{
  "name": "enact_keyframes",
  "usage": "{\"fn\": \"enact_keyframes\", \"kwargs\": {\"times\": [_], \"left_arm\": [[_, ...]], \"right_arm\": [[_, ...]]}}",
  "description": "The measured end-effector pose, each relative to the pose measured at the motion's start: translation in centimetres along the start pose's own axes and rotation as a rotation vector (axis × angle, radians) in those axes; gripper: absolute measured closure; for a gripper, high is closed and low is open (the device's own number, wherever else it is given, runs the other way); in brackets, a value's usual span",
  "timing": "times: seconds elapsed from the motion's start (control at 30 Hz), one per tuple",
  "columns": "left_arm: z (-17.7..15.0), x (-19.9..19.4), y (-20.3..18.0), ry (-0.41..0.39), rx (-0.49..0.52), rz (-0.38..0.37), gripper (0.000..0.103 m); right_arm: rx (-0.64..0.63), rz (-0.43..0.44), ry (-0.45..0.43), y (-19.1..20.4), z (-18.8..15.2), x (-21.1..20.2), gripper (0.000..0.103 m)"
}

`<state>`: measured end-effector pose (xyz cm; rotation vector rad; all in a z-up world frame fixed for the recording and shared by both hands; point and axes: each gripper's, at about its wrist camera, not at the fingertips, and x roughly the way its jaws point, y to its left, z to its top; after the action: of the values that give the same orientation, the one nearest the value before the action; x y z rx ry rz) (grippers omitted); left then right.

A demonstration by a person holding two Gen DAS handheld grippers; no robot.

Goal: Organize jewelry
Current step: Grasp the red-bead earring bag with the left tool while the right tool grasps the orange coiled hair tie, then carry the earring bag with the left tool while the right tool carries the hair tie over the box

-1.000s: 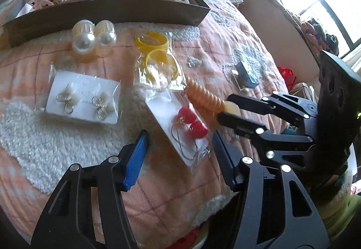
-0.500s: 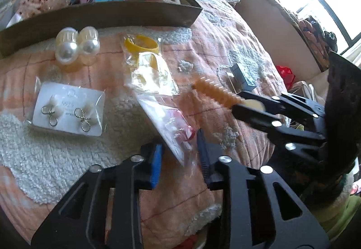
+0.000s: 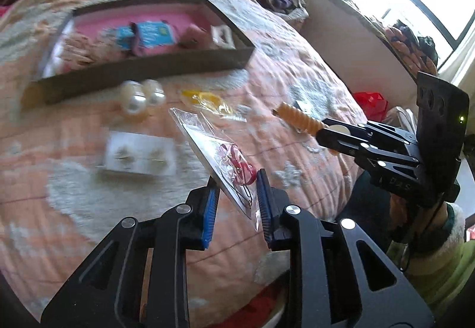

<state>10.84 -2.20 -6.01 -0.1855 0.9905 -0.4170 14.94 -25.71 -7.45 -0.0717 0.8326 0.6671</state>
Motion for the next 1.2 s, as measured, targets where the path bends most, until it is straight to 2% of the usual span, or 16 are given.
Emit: {"fn": "enact_keyframes", "kwargs": {"times": [0.1, 0.33, 0.63, 0.97, 1.2], "left_arm": [[-0.2, -1.5, 1.2, -0.027, -0.004, 0.038, 0.085], [-0.1, -3.4, 3.8, -0.033, -0.036, 0.081, 0.085], [0.9, -7.0, 6.6, -0.106, -0.059, 0.146, 0.085], [4.1, -9.5, 8.1, -0.193, -0.081, 0.170, 0.085], [6.5, -10.0, 7.6, -0.235, -0.063, 0.175, 0.085]], "right_arm": [[-0.018, 0.003, -0.007, 0.9, 0.6, 0.0, 0.079], [-0.040, 0.007, -0.014, 2.6, 2.5, 0.5, 0.079], [-0.090, 0.043, -0.054, 5.4, 5.1, 0.7, 0.079], [-0.120, 0.080, -0.104, 8.0, 8.3, 1.0, 0.079], [-0.115, 0.087, -0.164, 8.4, 10.6, 0.1, 0.079]]}}
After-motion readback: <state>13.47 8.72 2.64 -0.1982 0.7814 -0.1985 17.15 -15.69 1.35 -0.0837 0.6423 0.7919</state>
